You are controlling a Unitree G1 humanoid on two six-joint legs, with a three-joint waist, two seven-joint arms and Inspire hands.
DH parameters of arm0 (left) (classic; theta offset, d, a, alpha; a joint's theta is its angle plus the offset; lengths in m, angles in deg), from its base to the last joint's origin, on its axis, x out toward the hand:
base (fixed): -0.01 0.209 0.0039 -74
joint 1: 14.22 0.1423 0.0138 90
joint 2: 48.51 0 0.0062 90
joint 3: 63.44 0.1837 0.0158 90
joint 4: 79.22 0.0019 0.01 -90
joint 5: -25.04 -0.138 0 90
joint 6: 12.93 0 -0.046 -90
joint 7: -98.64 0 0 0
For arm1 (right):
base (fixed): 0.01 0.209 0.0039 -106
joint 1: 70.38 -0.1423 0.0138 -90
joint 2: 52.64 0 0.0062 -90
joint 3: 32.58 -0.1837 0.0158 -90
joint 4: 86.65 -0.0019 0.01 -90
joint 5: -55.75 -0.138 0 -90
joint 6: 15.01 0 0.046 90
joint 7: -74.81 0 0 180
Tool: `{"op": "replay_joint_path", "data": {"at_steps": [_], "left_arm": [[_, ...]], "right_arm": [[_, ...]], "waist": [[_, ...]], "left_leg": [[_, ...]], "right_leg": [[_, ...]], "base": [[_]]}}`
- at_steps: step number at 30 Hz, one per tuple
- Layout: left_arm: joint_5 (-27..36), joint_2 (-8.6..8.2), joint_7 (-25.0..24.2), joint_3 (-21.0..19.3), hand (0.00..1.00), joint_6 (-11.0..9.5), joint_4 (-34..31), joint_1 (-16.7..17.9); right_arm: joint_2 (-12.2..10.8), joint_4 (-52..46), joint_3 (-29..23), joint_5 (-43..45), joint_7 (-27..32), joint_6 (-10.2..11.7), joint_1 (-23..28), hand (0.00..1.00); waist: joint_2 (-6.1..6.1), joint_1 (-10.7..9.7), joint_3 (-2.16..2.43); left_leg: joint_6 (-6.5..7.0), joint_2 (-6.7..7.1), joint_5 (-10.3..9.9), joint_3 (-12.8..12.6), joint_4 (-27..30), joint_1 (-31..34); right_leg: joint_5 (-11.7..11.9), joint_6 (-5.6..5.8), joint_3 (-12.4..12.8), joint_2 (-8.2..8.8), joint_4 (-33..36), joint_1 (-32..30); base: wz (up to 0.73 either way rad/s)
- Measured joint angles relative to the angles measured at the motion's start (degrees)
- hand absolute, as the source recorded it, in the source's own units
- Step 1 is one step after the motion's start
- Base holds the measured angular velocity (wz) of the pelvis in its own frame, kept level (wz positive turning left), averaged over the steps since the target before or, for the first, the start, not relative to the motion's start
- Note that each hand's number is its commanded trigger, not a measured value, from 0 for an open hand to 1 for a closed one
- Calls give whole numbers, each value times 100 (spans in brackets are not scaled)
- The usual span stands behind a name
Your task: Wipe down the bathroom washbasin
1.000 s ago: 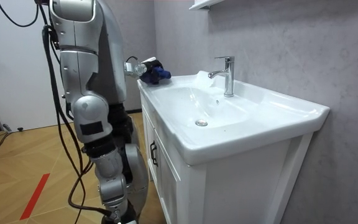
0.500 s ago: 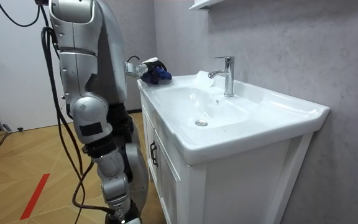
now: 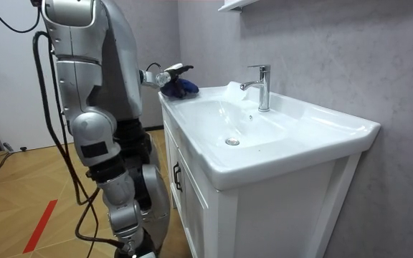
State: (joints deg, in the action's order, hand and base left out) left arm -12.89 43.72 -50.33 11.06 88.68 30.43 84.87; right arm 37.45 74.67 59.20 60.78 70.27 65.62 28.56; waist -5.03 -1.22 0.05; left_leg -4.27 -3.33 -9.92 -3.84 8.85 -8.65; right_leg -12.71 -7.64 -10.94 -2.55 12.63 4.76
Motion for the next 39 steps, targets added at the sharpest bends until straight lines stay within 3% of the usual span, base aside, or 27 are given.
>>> {"op": "replay_joint_path", "data": {"at_steps": [7,15,19,25,30,33,39], "left_arm": [[48,0,92,0,0,-208,-292,-3],[1261,-4,81,24,0,-324,-666,-3],[1606,-156,-33,24,0,-328,-914,-7],[2034,-165,-46,20,0,-406,-1548,-58],[2047,-165,-2,15,0,-546,-1689,-316],[2163,-163,2,15,0,-578,-1917,-357],[2220,-158,139,-35,0,-704,-2157,-484]], "right_arm": [[-2,-2,-75,-27,1,7,-7,0],[-17,138,-69,-171,9,17,-94,0],[-28,227,-80,6,3,46,-133,0],[-47,239,-87,21,-41,60,-163,0],[-48,226,-78,-2,22,69,-153,0],[-55,236,-79,2,31,96,-149,0],[-83,257,-82,28,1,153,-95,0]], "waist": [[-32,-18,-1],[-27,-58,-8],[28,-97,-22],[126,-101,-11],[72,-9,-15],[7,-10,-47],[-72,7,-26]], "left_leg": [[1,4,0,-15,13,6],[1,6,0,-79,0,0],[1,14,0,-70,-14,13],[3,14,-1,-74,-19,34],[50,10,-31,-70,-14,4],[53,17,-34,-58,-14,8],[54,18,-34,-65,-14,56]], "right_leg": [[2,3,-11,8,-7,6],[-3,10,11,8,-11,-5],[-11,25,13,16,0,-27],[-10,24,27,15,13,-63],[-8,27,88,2,0,-35],[3,46,88,4,-6,-16],[3,48,112,2,-8,-70]], "base": [[0],[0],[0],[-1],[-6],[0],[-1]]}}
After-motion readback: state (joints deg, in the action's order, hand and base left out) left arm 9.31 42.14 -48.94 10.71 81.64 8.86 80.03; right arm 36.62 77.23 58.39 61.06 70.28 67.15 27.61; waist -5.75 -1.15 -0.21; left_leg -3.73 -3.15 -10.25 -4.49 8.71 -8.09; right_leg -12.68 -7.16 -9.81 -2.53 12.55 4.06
